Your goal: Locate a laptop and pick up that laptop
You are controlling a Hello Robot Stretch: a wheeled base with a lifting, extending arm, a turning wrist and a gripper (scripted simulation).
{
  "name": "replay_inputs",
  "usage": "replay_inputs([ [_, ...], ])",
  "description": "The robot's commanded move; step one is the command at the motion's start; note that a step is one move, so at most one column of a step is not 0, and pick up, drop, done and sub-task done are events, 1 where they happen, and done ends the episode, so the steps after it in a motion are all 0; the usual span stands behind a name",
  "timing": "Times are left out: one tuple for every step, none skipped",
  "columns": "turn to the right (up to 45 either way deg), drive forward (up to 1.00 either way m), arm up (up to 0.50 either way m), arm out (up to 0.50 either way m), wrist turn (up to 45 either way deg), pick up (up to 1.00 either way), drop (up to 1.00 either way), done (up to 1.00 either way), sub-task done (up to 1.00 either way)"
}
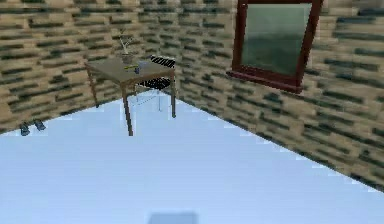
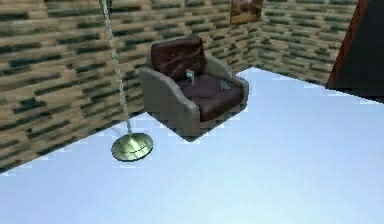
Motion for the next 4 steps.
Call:
replay_inputs([
  [-42.0, 0.0, 0.0, 0.0, 0.0, 0.0, 0.0, 0.0, 0.0],
  [0.0, 1.0, 0.0, 0.0, 0.0, 0.0, 0.0, 0.0, 0.0],
  [0.0, 0.5, 0.0, 0.0, 0.0, 0.0, 0.0, 0.0, 0.0],
  [-45.0, 0.0, 0.0, 0.0, 0.0, 0.0, 0.0, 0.0, 0.0],
])
